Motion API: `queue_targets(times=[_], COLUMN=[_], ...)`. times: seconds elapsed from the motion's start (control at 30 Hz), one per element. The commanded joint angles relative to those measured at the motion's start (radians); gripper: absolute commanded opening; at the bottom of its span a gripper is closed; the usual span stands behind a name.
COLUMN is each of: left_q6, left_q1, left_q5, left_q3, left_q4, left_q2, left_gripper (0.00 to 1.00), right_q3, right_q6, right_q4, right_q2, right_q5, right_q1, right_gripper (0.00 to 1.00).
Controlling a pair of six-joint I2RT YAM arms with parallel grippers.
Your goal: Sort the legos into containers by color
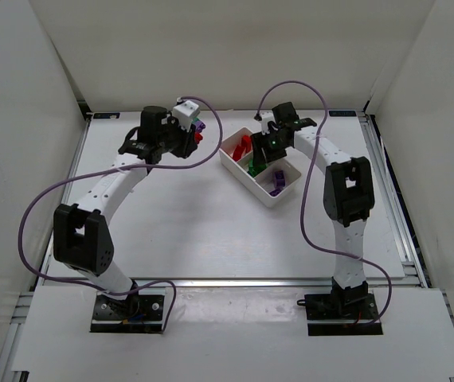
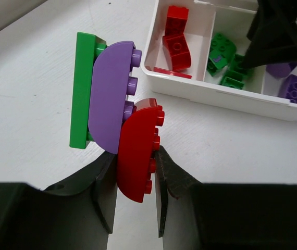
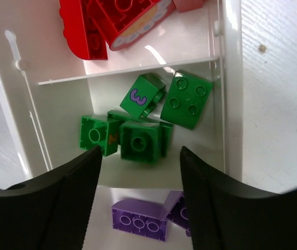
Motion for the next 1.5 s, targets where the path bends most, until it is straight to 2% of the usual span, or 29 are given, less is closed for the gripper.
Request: queue_targets(times=[0.0,0.1,0.2,0.3,0.4,0.47,0.5,0.63,0.77,0.9,1.0,1.13,1.3,1.37,1.47], left_q6=[-0.018,-0.002,0.038,0.175,0.350,0.509,0.510,0.731,1.006,1.185,1.292,1.366,1.464,1.483,1.504], left_q1=[0.048,0.077,0.121,0.147,0.146,0.137,0.135,0.115,0.097,0.071,0.052,0.042,0.008,-0.001,-0.015], left_q5=[0.195,0.307,0.503,0.670,0.704,0.692,0.686,0.686,0.665,0.591,0.536,0.505,0.425,0.412,0.382], left_q3=[0.028,0.020,0.022,0.054,0.051,0.027,0.014,-0.045,-0.131,-0.179,-0.197,-0.193,-0.217,-0.219,-0.234], left_q4=[-0.001,-0.003,-0.013,-0.123,-0.226,-0.268,-0.279,-0.332,-0.354,-0.357,-0.354,-0.342,-0.290,-0.276,-0.225], left_q2=[-0.045,-0.039,-0.027,-0.005,-0.013,-0.046,-0.054,-0.103,-0.163,-0.211,-0.221,-0.217,-0.220,-0.220,-0.226], left_gripper=[0.10,0.10,0.10,0.10,0.10,0.10,0.10,0.10,0.10,0.10,0.10,0.10,0.10,0.10,0.10], right_q3=[0.037,0.039,0.029,0.035,0.045,0.060,0.060,0.065,0.075,0.088,0.109,0.161,0.161,0.171,0.177], right_q6=[-0.004,0.028,0.072,0.146,0.243,0.328,0.359,0.508,0.594,0.585,0.536,0.311,0.220,0.150,0.058], right_q4=[0.022,0.023,0.043,0.071,0.117,0.179,0.204,0.316,0.370,0.341,0.249,0.056,-0.042,-0.122,-0.187], right_q2=[-0.028,-0.060,-0.113,-0.159,-0.188,-0.194,-0.194,-0.174,-0.145,-0.131,-0.119,-0.113,-0.125,-0.123,-0.123], right_q5=[0.000,-0.072,-0.178,-0.319,-0.422,-0.569,-0.570,-0.770,-0.860,-0.899,-0.921,-0.903,-0.835,-0.783,-0.648], right_q1=[-0.002,-0.002,-0.010,-0.033,-0.066,-0.106,-0.114,-0.128,-0.125,-0.116,-0.091,-0.047,-0.011,-0.002,0.041], right_gripper=[0.67,0.79,0.81,0.81,0.80,0.80,0.80,0.80,0.80,0.81,0.79,0.77,0.71,0.63,0.58])
